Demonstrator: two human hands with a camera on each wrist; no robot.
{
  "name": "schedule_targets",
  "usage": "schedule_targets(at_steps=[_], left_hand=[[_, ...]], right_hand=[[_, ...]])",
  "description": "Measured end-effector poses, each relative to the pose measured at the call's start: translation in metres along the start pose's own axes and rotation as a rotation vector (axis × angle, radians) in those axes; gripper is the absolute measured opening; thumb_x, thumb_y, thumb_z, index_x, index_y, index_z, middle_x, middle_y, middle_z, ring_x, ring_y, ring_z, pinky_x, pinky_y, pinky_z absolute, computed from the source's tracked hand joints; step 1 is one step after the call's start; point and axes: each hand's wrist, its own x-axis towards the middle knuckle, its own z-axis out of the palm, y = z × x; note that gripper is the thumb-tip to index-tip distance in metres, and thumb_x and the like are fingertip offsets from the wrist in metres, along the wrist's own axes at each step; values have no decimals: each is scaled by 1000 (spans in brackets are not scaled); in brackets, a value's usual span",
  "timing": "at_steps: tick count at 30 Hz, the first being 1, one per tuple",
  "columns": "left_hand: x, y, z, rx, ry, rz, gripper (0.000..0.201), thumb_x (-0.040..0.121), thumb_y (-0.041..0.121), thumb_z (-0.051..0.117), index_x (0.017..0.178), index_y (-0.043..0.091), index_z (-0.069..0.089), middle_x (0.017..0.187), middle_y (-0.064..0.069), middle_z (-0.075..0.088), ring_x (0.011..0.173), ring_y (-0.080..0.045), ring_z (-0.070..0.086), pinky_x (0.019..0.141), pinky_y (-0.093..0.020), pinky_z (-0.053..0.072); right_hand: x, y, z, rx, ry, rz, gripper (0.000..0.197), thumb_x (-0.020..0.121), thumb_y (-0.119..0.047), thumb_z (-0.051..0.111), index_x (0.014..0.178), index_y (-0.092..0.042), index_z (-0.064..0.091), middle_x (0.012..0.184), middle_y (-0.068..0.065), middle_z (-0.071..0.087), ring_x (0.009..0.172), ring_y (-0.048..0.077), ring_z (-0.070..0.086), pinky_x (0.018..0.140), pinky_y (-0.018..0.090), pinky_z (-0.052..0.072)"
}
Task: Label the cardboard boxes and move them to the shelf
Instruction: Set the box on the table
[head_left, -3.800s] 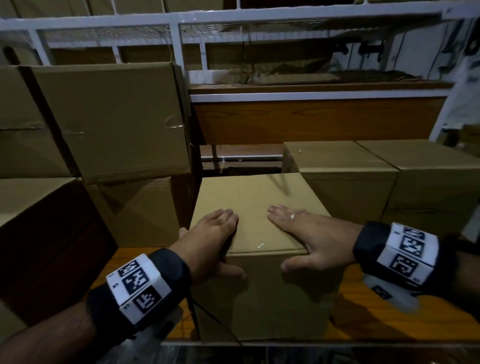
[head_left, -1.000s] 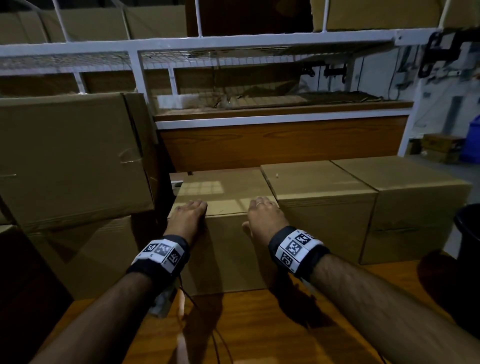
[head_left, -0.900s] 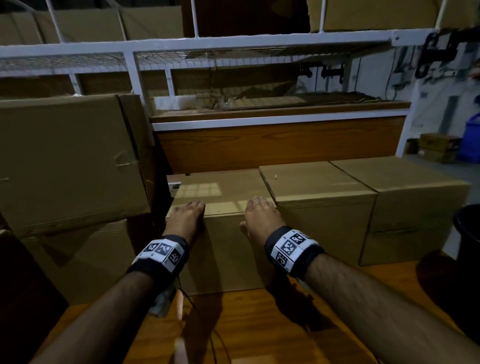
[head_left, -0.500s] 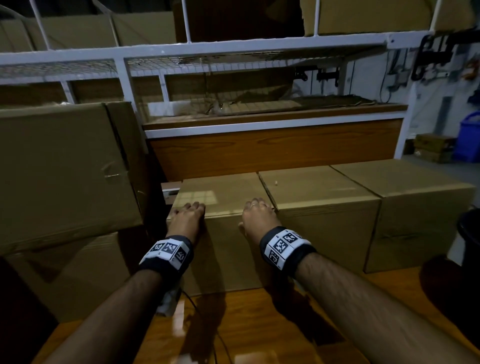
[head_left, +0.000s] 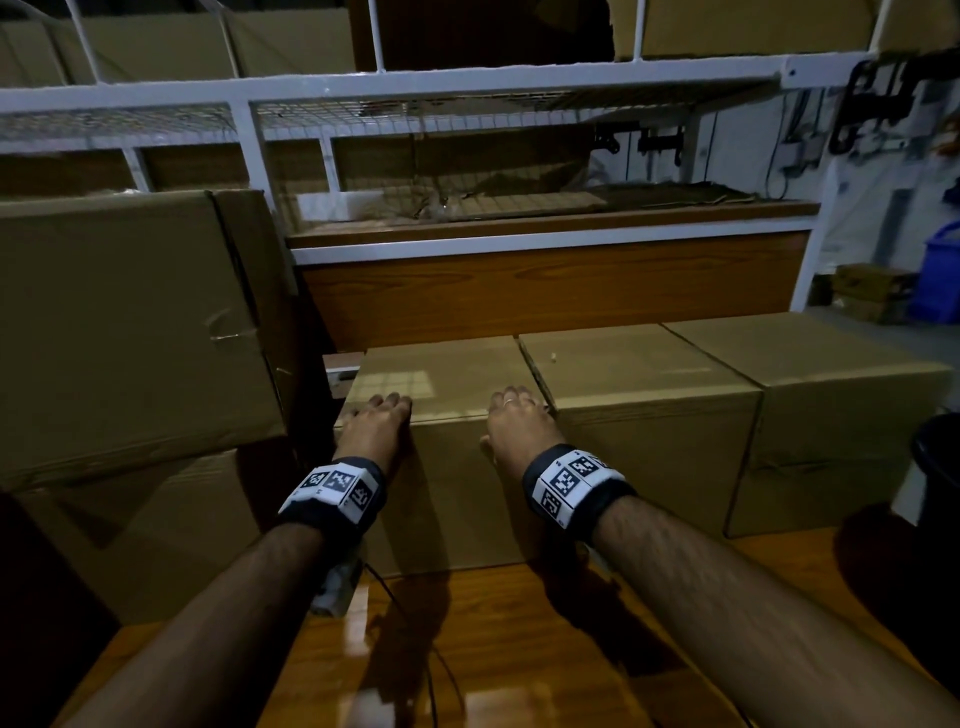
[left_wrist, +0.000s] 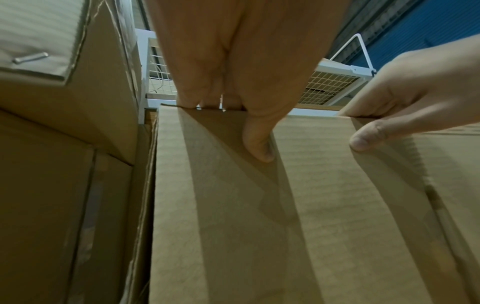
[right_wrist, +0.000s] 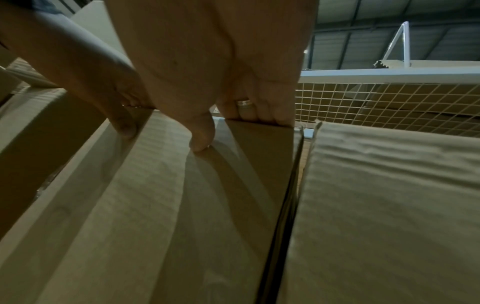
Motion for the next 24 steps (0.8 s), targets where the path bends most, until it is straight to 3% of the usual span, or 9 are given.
schedule_targets(at_steps=[8, 12, 14, 17, 20, 24], left_hand=[[0, -3, -2, -23, -40, 8, 58, 95, 13, 50, 148, 17, 26, 157, -5, 23, 144, -25, 19, 115, -45, 20], [-7, 0, -10, -47, -89, 11, 69, 89, 27, 63, 146, 15, 27, 156, -6, 24, 142, -25, 22, 115, -43, 22], [-14, 2, -13, -44, -94, 7, 70, 87, 37, 64, 144, 13, 30, 153, -7, 27, 140, -26, 26, 114, -44, 24], [-30, -2, -13, -67, -64, 0, 69, 88, 43, 62, 142, 12, 31, 149, -9, 34, 136, -27, 32, 113, -45, 27], [-47, -11, -17, -154, -23, -39, 71, 88, 40, 62, 143, 10, 29, 147, -11, 36, 135, -28, 34, 113, -44, 28], [-69, -29, -26, -208, 1, -14, 76, 87, 40, 63, 146, 11, 26, 150, -10, 32, 138, -26, 30, 114, -46, 25]], right_hand=[[-5, -1, -1, 79, 40, 5, 61, 92, -32, 59, 138, 0, 36, 141, 18, 41, 134, 31, 34, 114, 38, 26], [-12, -2, -7, 127, 6, 25, 73, 89, -38, 62, 145, -4, 29, 149, 16, 33, 140, 31, 26, 118, 40, 21], [-10, -4, -14, 154, -41, 53, 72, 88, -41, 62, 143, -4, 33, 146, 16, 36, 137, 31, 30, 115, 40, 28], [-11, -9, -31, 227, -60, 79, 56, 90, -44, 60, 130, -6, 48, 133, 13, 49, 123, 29, 44, 103, 40, 41], [-20, -21, -40, 298, -10, 78, 50, 92, -38, 58, 131, -7, 50, 134, 14, 51, 123, 29, 48, 101, 39, 44], [-39, -47, -47, 383, 47, 40, 54, 90, -35, 63, 136, -11, 46, 116, 12, 63, 105, 27, 60, 86, 38, 53]])
